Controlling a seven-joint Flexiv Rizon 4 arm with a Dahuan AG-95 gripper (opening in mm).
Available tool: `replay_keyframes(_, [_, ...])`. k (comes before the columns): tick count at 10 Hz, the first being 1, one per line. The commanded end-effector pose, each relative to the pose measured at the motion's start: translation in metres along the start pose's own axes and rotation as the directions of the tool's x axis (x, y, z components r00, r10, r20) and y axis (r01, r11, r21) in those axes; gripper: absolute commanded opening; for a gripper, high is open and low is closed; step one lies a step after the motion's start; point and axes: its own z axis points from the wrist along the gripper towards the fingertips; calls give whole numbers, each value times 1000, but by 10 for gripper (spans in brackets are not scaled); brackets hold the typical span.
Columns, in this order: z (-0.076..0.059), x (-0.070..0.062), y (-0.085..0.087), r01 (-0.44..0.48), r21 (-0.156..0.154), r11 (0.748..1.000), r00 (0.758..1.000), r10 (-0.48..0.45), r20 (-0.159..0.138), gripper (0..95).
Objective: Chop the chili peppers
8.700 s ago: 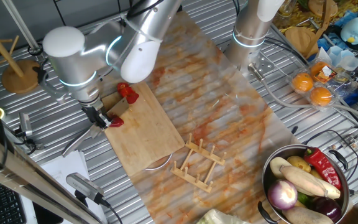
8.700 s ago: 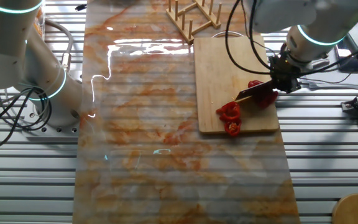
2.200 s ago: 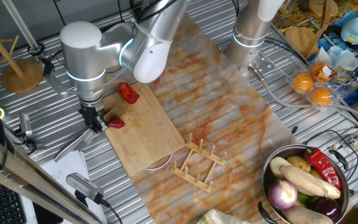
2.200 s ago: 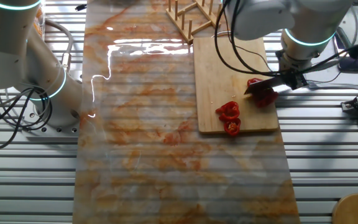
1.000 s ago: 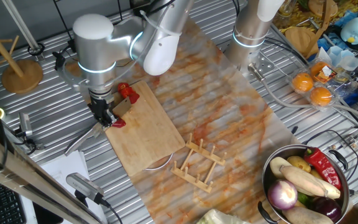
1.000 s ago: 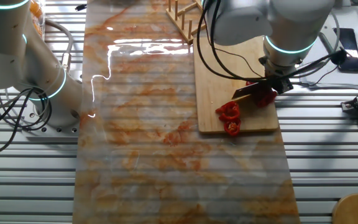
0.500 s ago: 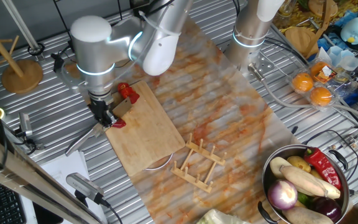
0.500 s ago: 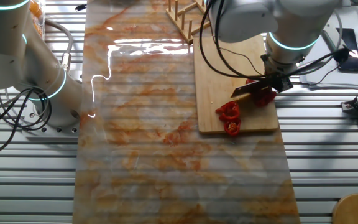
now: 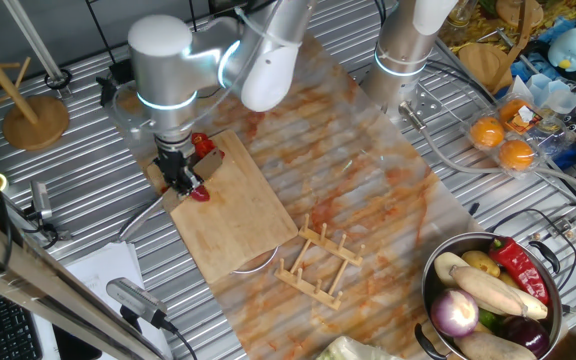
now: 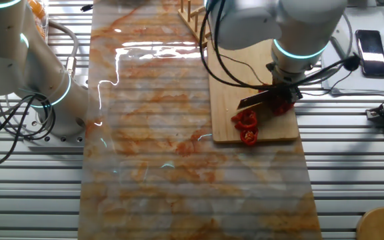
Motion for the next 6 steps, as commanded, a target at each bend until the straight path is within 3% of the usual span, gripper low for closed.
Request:
replay_keyframes(1, [1,3,2,-6,28,1000,999,7,-42,0])
replay_keyframes(3, [2,4,1,-4,25,1000,1000,5,-30,0])
replay_keyframes(5, [1,-5,2,-14,30,999,1000,14,-21,0])
replay_keyframes(6, [-1,-11,3,-18,48,999,999,19,-26,0])
